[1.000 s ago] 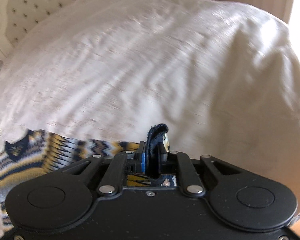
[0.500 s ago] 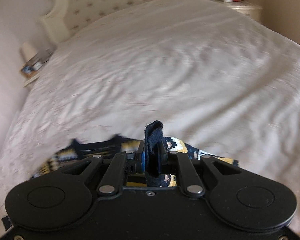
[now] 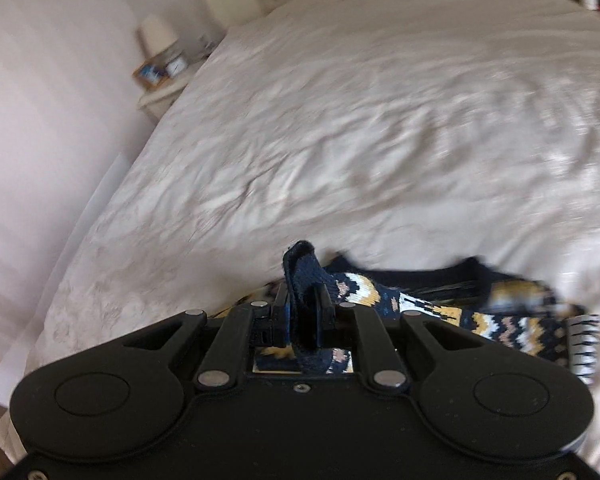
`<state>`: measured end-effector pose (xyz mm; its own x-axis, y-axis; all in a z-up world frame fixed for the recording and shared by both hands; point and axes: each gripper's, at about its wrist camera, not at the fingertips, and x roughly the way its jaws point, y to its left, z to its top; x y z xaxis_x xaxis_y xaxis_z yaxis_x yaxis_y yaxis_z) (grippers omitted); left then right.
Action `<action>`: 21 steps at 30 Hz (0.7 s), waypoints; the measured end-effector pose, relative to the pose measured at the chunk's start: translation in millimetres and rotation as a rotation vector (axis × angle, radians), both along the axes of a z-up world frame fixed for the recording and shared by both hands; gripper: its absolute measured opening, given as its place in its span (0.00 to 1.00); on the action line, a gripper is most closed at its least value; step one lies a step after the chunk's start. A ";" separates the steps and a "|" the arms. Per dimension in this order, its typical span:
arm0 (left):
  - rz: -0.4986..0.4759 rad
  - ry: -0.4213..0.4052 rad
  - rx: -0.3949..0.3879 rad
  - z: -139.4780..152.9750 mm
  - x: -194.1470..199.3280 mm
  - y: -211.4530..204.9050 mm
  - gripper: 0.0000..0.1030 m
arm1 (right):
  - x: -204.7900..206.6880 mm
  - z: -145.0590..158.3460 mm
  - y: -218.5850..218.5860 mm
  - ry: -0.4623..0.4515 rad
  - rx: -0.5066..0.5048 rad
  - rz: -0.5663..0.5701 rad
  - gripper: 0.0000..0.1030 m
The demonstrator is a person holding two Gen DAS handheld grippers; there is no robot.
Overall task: Fold small clothes
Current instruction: 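Carry the held sleeve across the sweater body with the right tool, then open, then move the left tool to the other sleeve's navy cuff and close on it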
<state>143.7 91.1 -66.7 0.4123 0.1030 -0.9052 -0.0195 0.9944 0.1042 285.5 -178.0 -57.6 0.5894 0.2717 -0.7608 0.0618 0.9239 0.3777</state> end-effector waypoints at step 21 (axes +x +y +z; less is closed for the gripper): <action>0.100 0.036 -0.037 -27.0 35.9 70.9 0.48 | -21.7 -79.0 76.3 0.179 -0.086 0.031 0.50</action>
<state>179.6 162.0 -93.7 0.3684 0.1082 -0.9233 -0.1158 0.9908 0.0699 263.8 -101.7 -136.6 0.4355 0.2171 -0.8736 0.0921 0.9546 0.2831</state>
